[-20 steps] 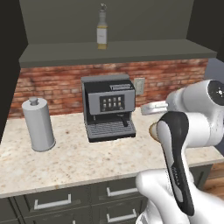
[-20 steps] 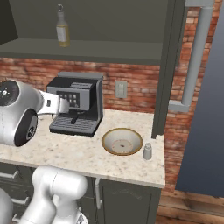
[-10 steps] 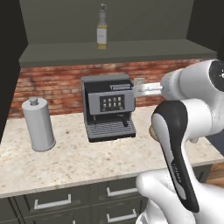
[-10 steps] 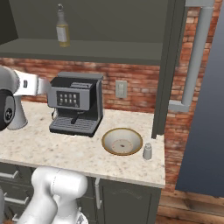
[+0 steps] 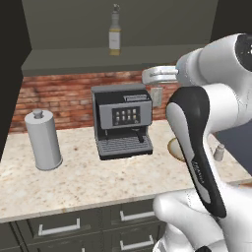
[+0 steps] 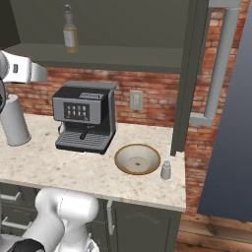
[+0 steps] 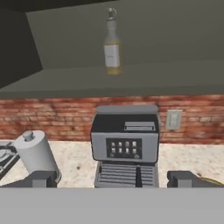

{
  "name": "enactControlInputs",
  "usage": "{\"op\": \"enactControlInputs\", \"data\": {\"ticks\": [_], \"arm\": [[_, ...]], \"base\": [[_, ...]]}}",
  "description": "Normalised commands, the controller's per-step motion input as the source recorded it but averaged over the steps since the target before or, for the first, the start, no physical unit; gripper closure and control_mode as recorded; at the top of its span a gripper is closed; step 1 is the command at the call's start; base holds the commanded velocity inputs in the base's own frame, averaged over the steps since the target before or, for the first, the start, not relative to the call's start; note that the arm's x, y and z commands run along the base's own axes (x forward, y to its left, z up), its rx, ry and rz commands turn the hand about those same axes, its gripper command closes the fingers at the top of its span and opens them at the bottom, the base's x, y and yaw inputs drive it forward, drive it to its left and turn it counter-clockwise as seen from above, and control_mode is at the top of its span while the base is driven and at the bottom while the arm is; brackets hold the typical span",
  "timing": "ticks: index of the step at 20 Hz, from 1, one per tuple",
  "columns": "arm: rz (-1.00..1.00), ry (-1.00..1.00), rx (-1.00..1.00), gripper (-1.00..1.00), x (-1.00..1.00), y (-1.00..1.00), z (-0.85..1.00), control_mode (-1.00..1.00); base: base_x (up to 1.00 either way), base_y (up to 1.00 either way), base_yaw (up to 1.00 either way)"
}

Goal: Retrieve the bottle and the shaker from the cabinet and place them next to the mixing bowl on the counter. Then add garlic from the fridge to the mixing bowl.

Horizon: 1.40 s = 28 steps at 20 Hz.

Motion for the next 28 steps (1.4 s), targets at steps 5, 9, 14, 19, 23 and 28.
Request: {"op": "enactControlInputs", "data": {"ticks": [5,9,14,19,23,28], "arm": [[0.00,-0.05,0.04,-1.00,0.63,0.11,-0.04,-1.00],[0.01,0.04,-0.01,-1.00,0.56,0.04,0.11,-1.00],[0.05,0.06,-0.04,-1.00,0.62,0.04,0.20,-1.00],[0.08,0.04,-0.03,-1.00,0.75,0.00,0.01,-1.00],[0.05,0.00,0.00,-1.00,0.68,0.00,-0.08,-1.00],[0.00,0.00,0.00,-1.00,0.57,0.09,0.02,-1.00]], "base": [[0.00,0.00,0.00],[0.00,0.00,0.00],[0.00,0.00,0.00],[0.00,0.00,0.00],[0.00,0.00,0.00],[0.00,0.00,0.00]]}}
